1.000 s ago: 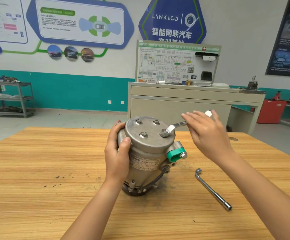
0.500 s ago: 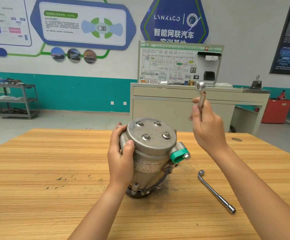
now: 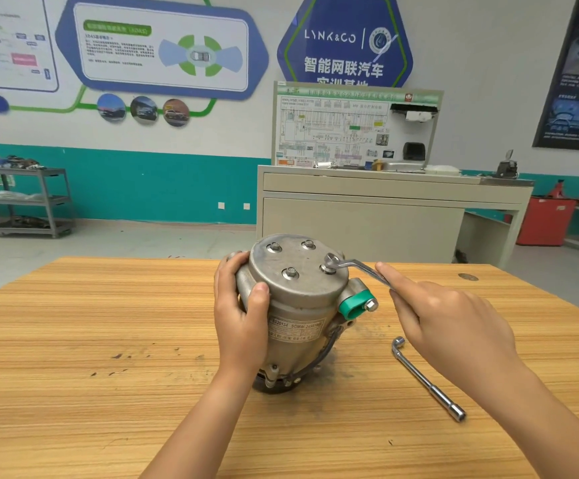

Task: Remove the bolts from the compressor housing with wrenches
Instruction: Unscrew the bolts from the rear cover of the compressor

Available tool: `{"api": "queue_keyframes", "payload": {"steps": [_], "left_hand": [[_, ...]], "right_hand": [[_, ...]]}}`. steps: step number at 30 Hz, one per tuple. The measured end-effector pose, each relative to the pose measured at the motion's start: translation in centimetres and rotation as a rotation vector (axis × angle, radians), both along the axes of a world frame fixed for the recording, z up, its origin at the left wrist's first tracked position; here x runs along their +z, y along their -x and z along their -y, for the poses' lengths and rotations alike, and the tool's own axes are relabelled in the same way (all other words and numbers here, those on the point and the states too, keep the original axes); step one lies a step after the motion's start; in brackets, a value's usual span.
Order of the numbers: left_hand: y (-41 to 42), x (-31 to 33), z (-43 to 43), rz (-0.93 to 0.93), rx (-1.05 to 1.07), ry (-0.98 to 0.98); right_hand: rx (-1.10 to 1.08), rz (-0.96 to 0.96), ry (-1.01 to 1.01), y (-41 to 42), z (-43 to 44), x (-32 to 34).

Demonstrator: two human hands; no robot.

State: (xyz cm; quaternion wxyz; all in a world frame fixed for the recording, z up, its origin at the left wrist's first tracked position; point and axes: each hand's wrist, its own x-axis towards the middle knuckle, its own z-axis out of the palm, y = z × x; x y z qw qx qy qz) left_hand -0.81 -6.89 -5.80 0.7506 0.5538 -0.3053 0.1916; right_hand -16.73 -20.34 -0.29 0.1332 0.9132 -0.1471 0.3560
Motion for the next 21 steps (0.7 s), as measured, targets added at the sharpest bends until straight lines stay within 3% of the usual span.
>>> {"api": "queue_keyframes", "payload": {"steps": [10,21], "left_hand": [[0.1,0.0,0.2,-0.019,0.001,-0.008],[-0.7,-0.2,-0.4,0.005,-0.012,0.011]], "right_hand": [[-0.313,-0.334,0.080,0.0,-3.2,1.3],[-0.302,-0.431,0.111,0.0,-5.0,2.6]]}}
